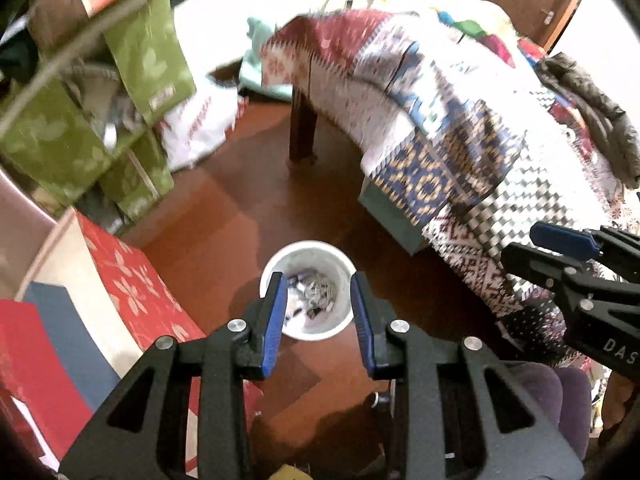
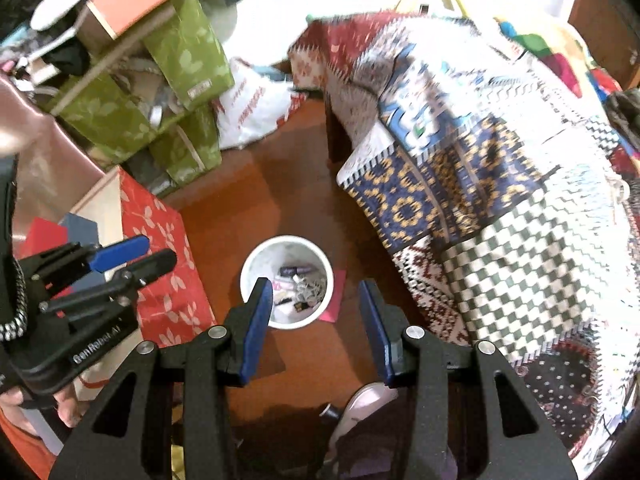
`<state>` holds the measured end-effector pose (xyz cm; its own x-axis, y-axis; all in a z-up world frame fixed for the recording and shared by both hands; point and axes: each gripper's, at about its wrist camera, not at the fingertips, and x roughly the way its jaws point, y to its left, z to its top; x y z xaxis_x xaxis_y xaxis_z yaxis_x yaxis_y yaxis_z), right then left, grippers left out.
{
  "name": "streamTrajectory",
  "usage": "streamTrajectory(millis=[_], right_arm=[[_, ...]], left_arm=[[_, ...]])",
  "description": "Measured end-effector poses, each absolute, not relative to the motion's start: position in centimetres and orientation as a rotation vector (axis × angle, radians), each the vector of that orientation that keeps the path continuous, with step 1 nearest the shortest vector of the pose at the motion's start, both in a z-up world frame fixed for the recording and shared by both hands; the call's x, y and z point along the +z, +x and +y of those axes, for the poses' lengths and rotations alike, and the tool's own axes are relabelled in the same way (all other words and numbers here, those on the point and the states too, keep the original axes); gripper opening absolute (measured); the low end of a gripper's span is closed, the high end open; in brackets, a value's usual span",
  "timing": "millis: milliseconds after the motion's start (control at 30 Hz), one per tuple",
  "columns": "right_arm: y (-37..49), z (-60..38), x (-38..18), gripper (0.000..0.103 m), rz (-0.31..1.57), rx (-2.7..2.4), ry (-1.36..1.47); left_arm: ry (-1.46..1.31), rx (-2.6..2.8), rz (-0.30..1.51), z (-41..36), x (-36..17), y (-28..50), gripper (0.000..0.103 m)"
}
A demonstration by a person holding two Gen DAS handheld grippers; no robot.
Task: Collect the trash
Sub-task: 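Lift both open grippers away from the bin back over the bed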
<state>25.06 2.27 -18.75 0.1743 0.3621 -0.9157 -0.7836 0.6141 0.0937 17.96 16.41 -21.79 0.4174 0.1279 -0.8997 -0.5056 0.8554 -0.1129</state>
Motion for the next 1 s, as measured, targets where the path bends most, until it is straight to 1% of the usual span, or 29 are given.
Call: streamTrajectory(millis=[333,567,700,933,967,1000], right_arm=[[25.3,-5.0,-11.4,0.041,0.913,0.79,-0.348],[26.2,-11.1,-6.7,0.041,0.773,0.719,-0.273],[27.3,-15.1,-4.7,0.041,0.721,0.666,-0.227],[29.8,-21.1,-2.9,0.041,0.657,0.559,-0.164],[30.3,-21.8,-2.8,0.043,0.652,0.544,-0.161],[31.0,-22.6,-2.8,0.048,0.652,0.528,-0.157]], left_arm=[[-0.273,0.354,0.885,10.5,-12.5,19.2,0.031],[-0.199,0.256,0.779,4.4,-7.9,22.1,0.031],[-0.152,0.233,0.72,1.1,-6.1,24.2,0.035],[-0.105,0.153,0.702,-4.2,-4.8,29.0,0.036],[-0.099,0.138,0.7,-5.1,-4.6,29.7,0.037],[-0.09,0.126,0.698,-5.9,-4.5,30.5,0.042]])
